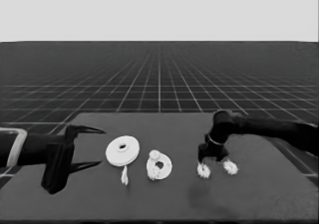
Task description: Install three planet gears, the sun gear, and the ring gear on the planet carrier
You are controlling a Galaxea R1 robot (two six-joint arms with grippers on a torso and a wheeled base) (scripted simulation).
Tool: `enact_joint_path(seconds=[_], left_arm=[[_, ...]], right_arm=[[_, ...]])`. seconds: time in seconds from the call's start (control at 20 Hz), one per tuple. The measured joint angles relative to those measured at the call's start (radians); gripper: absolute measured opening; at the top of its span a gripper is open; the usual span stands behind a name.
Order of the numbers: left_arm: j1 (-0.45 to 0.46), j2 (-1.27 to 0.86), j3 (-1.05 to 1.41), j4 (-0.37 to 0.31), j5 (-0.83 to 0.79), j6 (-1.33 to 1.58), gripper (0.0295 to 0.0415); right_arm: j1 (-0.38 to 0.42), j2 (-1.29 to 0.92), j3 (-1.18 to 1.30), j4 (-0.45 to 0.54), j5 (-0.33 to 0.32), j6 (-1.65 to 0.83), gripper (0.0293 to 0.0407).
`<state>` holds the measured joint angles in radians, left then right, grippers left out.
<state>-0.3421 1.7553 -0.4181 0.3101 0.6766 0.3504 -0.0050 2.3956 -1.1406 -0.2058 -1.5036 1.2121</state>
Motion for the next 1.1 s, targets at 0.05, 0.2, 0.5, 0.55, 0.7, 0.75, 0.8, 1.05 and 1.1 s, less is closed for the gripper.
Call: enact_joint_path(seconds=[0.05,0.2,0.5,0.55,0.7,0.75,0.8,1.05,1.1], left_arm=[[0.000,0.000,0.000,0.000,0.000,0.000,0.0385],[0.000,0.000,0.000,0.000,0.000,0.000,0.0385],[0.000,0.000,0.000,0.000,0.000,0.000,0.0385],[0.000,0.000,0.000,0.000,0.000,0.000,0.0385],[0.000,0.000,0.000,0.000,0.000,0.000,0.0385],[0.000,0.000,0.000,0.000,0.000,0.000,0.0385],[0.000,0.000,0.000,0.000,0.000,0.000,0.0385],[0.000,0.000,0.000,0.000,0.000,0.000,0.0385],[0.000,0.000,0.000,0.000,0.000,0.000,0.0385]], right_arm=[[0.000,0.012,-0.026,0.007,0.000,0.006,0.0385],[0.000,0.026,-0.057,0.016,-0.001,0.012,0.0385],[-0.206,0.077,-0.193,-0.165,0.094,-0.043,0.0385],[-0.209,0.079,-0.196,-0.168,0.097,-0.044,0.0385],[-0.212,0.080,-0.200,-0.171,0.099,-0.045,0.0385],[-0.212,0.080,-0.201,-0.171,0.099,-0.046,0.0349],[-0.212,0.080,-0.201,-0.171,0.100,-0.046,0.0314],[-0.212,0.080,-0.201,-0.172,0.100,-0.046,0.0312],[-0.212,0.080,-0.201,-0.172,0.100,-0.046,0.0312]])
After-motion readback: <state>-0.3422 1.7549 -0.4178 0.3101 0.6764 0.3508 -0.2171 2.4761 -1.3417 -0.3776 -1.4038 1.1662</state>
